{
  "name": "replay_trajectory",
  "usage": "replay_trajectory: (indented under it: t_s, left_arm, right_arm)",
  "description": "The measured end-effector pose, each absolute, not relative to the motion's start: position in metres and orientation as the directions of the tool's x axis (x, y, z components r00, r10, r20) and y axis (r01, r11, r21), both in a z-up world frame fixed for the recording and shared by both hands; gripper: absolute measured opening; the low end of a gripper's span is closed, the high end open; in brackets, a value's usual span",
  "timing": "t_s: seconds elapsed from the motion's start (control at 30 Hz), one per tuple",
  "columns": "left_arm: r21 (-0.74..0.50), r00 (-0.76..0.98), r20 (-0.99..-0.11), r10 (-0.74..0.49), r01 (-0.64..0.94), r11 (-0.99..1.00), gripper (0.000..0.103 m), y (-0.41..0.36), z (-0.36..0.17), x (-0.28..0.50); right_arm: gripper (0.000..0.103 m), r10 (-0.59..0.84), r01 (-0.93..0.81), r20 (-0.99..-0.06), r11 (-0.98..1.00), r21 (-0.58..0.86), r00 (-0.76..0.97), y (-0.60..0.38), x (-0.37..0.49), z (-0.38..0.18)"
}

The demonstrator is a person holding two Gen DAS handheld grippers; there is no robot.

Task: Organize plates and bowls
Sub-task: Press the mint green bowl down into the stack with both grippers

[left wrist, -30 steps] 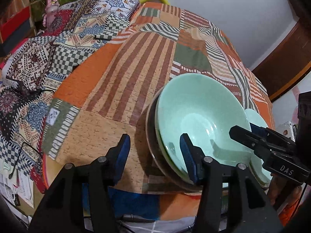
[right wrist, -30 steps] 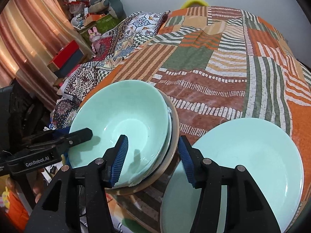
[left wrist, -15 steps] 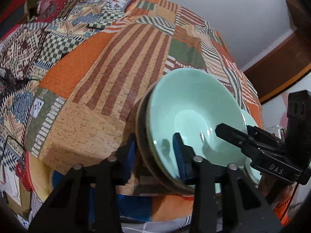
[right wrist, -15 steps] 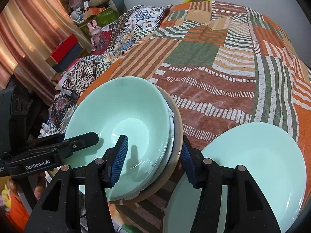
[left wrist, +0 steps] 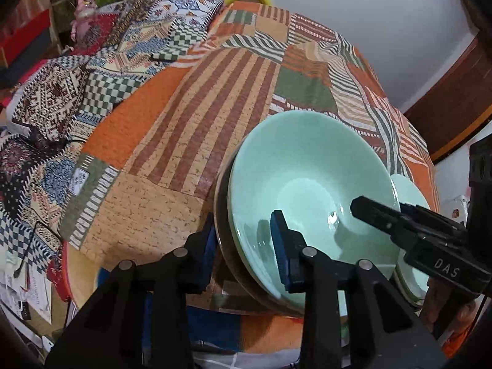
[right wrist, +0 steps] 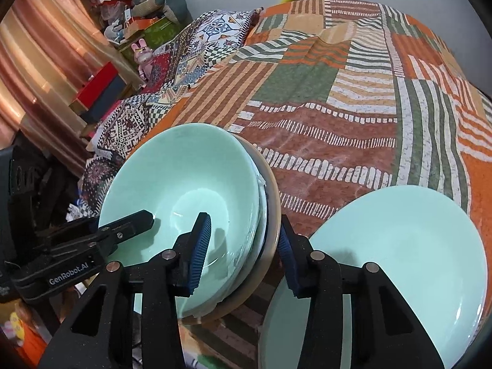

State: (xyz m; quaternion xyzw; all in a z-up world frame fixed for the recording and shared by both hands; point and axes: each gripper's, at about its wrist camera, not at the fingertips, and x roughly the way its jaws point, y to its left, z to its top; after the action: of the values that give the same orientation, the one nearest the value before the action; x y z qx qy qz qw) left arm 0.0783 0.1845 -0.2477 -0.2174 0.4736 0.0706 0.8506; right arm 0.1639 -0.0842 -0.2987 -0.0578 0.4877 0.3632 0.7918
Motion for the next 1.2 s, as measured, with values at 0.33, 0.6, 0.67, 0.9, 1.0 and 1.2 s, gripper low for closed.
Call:
replay_trajectory:
  t_s: [0.33,0.6,0.67,0.9,1.0,1.2]
  left_arm:
    - [-0.257,0.593,-0.805,-0.011,-0.333,0.907,0.034,0.183,-0.217,0.072]
    - [-0.261,0.638,-0.770,-0.014,-0.295,0.919,0.034,0.167,-0.185,0.071]
    - [-0.259,0.645,-0.764,-0.018,-0.281,0.924,0.034,0.161,-0.177,0.072]
    - [-0.242,0.669,-0.742,-0.041,-0.210,0.948,0.034,0.123,-0.154,0.074]
    - [-0.237,0.669,-0.741,-0.059,-0.178,0.955,0.034,0.108,-0.150,0.076]
    - [-0.231,0.649,-0.753,-0.112,-0.100,0.968,0.034,0.070,-0.147,0.084]
  right_arm:
    - [0.033,0.544,-0.648,-0.790,0.716,0.262,0.282,-0.087,0.154,-0.285]
    - [0.032,0.586,-0.637,-0.741,0.717,0.284,0.329,-0.106,0.149,-0.258]
    - [0.032,0.592,-0.633,-0.729,0.720,0.285,0.344,-0.114,0.146,-0.251]
    - [0.032,0.595,-0.606,-0.697,0.742,0.286,0.400,-0.145,0.140,-0.233]
    - [0.032,0.592,-0.589,-0.684,0.756,0.287,0.426,-0.163,0.139,-0.227]
    - [0.032,0.568,-0.546,-0.671,0.789,0.280,0.476,-0.199,0.134,-0.220]
